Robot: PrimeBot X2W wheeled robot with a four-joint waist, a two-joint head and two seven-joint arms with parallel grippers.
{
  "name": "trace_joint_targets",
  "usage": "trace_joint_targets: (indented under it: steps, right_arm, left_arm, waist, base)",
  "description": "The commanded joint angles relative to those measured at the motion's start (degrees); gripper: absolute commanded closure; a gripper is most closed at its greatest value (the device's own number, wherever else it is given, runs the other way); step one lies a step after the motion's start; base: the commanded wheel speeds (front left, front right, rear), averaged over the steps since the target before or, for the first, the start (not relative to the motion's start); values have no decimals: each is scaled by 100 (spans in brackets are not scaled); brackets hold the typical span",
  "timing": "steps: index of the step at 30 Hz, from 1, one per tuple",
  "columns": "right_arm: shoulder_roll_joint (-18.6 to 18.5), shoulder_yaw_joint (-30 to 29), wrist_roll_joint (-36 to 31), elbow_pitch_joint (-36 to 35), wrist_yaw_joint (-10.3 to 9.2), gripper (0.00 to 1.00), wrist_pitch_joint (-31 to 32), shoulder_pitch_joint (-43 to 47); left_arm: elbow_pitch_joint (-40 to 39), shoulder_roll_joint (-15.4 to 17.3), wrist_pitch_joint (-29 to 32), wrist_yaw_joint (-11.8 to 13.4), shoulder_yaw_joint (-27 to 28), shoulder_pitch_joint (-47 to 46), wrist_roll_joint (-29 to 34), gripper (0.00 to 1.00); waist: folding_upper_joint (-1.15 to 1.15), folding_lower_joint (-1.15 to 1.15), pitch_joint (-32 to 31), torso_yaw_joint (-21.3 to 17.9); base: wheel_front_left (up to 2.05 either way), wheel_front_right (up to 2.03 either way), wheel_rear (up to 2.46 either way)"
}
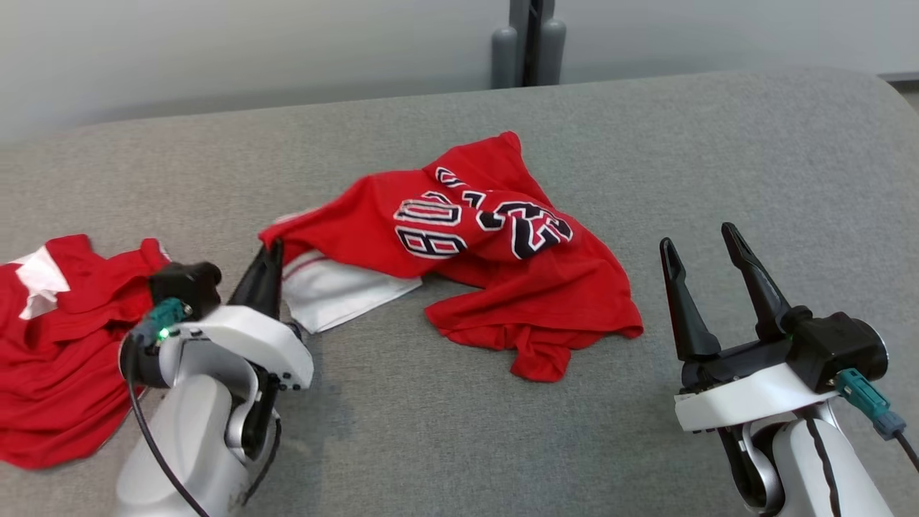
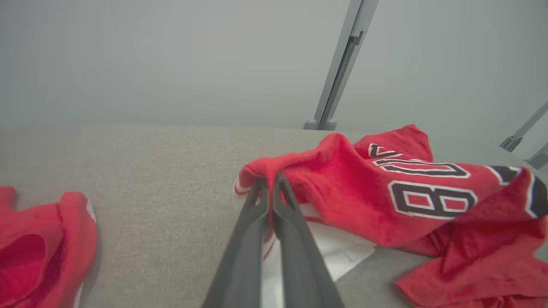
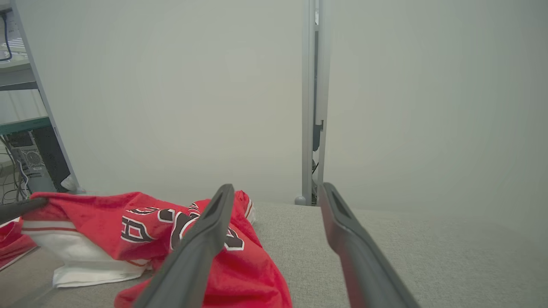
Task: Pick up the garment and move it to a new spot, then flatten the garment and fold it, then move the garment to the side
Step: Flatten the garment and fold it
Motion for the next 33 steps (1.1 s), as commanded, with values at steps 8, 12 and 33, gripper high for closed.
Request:
trace_joint_targets:
  steps: [8, 12, 33]
  right_arm:
    - [-32, -15, -6, 90, -2, 0, -28, 125]
    - [-32, 3, -37, 99, -2, 0, -28, 180]
    - [-34, 995, 57, 1834, -2, 0, 65, 121]
  left_arm:
    - [-749, -51, -279, 249, -117, 474, 171, 0]
    - [-1195, -88, -444, 252, -141, 816, 215, 0]
    - [-1530, -270, -500, 217, -591, 1502, 231, 0]
  waist:
    - [0, 0, -266, 241]
    - [0, 0, -336, 287]
    - [0, 0, -242, 960]
  base:
    - [0, 0, 0]
    - [0, 0, 0]
    - [0, 0, 0]
